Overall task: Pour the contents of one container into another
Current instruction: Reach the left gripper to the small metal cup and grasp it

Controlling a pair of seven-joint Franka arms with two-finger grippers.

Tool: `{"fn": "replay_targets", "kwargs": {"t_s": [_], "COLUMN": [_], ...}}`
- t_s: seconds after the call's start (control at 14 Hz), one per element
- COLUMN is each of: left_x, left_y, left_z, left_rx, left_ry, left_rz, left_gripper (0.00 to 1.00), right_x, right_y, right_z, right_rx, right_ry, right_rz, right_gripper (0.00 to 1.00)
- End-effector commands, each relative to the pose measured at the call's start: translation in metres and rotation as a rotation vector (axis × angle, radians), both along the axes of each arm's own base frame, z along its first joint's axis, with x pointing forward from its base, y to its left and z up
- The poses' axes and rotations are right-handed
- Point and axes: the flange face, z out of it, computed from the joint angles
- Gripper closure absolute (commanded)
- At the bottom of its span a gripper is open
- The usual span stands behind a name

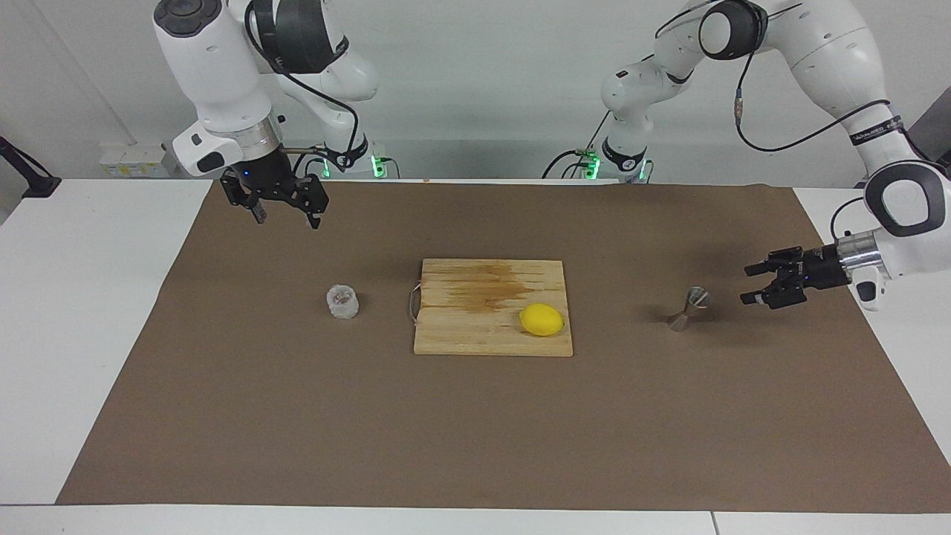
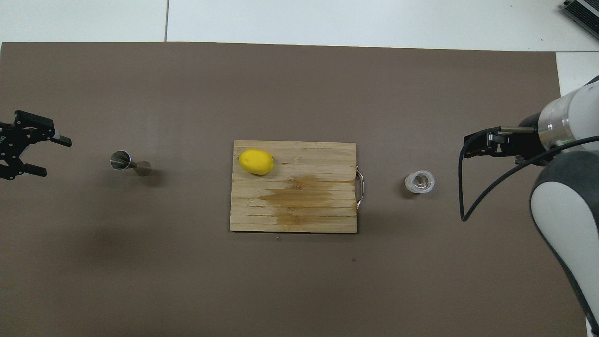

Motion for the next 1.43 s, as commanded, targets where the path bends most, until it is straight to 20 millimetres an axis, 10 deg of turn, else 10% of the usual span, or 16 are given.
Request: {"fn": "replay_targets", "kwargs": {"t_s": [0.0, 0.57, 1.35], "left_x": [-0.005, -0.03, -0.032], "left_y": [0.019, 0.0, -0.015], "left_z": [-0.037, -0.103, -0.129], "left_rx": [-0.126, -0.341, -0.486], "left_ry": [0.12, 0.322, 0.387], "left_rz": [0.173, 0.374, 0.394], "left_gripper": [0.0, 0.0, 0.0], "right_x": [-0.004, -0.004, -0.004], "right_y": [-0.001, -0.001, -0.001], "right_z": [0.001, 0.001, 0.001], "right_rx": [0.0, 0.0, 0.0], "right_ry": [-0.003, -0.003, -0.003], "right_rz": [-0.016, -0.016, -0.016], "right_gripper": [0.0, 0.0, 0.0]}}
